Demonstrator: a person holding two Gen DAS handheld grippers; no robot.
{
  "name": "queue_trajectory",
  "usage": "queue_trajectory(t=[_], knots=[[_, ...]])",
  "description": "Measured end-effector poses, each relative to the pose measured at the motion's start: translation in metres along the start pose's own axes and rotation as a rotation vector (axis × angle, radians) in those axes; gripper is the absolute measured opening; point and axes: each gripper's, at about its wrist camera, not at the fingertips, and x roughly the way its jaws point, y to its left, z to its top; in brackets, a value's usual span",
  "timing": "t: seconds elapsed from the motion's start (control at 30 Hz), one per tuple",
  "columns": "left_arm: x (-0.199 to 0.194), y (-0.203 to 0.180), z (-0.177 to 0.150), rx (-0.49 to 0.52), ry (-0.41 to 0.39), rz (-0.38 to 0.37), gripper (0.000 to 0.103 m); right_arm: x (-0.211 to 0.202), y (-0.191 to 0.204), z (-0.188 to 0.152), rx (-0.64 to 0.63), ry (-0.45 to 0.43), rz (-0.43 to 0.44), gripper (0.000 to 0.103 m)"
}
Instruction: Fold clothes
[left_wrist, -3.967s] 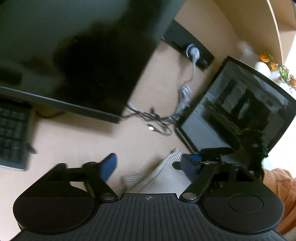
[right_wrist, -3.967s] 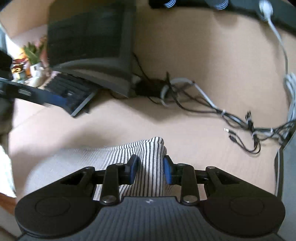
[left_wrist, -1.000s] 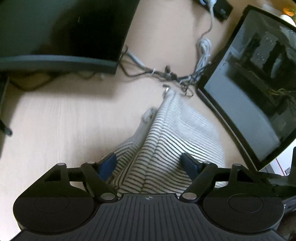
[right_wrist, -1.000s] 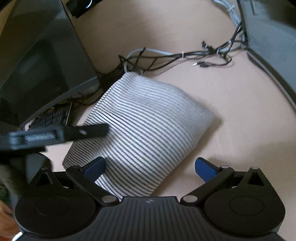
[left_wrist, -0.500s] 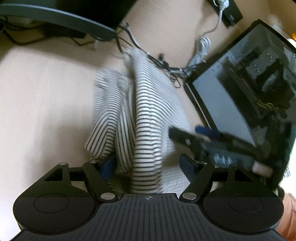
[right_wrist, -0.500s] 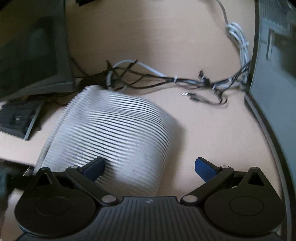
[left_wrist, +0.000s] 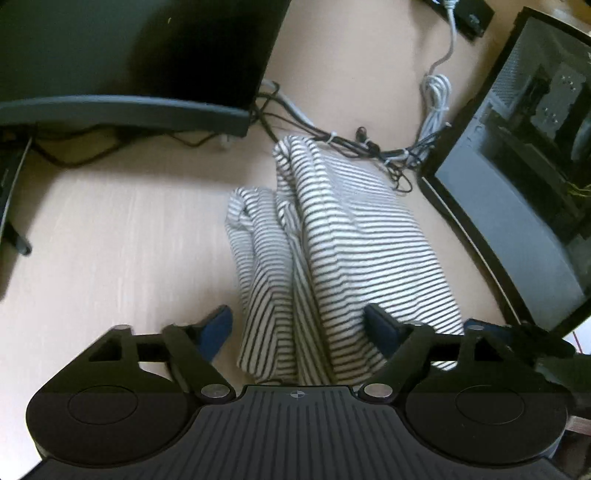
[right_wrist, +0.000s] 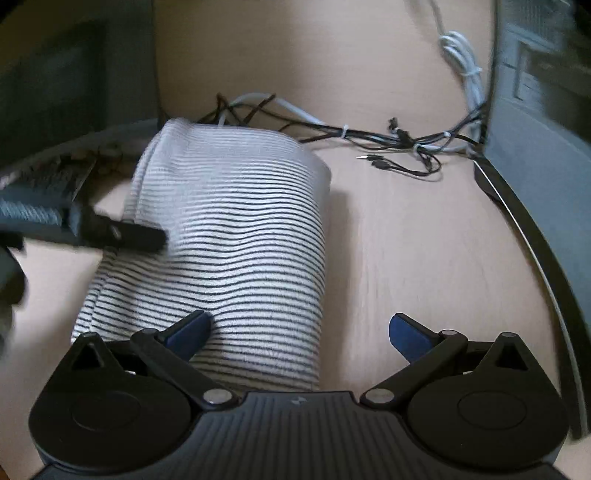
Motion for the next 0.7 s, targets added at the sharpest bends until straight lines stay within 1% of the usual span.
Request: queue_trajectory(t=[0.07,0.23,0.33,0.43,0.47,0.6,0.67,0.7], knots=[[0.001,0.001,0.000,0.009,-0.002,0.007,0.088,-0.005,-0.004,0.004,-0.004,-0.004,0.024,0.103],[0.002,-0.001,-0.001,0.052,-0.013,0.029,0.091,-0.020,-0.018,0.020,0.011,-0.109,0.019,0.103],[0.002,-0.002,-0.002,0.059,-0.013,0.030,0.092,-0.011,-0.025,0.037,0.013,-0.133,0.008,0.103],[0.001,0.001,-0.003,0.057,-0.011,0.024,0.093,0.004,-0.012,0.058,-0.013,-0.138,0.015,0.103],[0.002,0.001,-0.003,0.058,-0.012,0.023,0.094,0.012,-0.008,0.066,-0.021,-0.130,0.022,0.103],[0.004,0.005,-0.004,0.047,-0.010,0.020,0.096,0.048,0.011,0.085,-0.028,-0.035,0.064,0.103],[0.005,0.010,-0.004,0.035,-0.011,0.027,0.097,0.068,0.021,0.088,-0.038,0.021,0.059,0.103],[0.005,0.012,-0.004,0.026,-0.013,0.030,0.097,0.073,0.025,0.087,-0.053,0.029,0.051,0.103]])
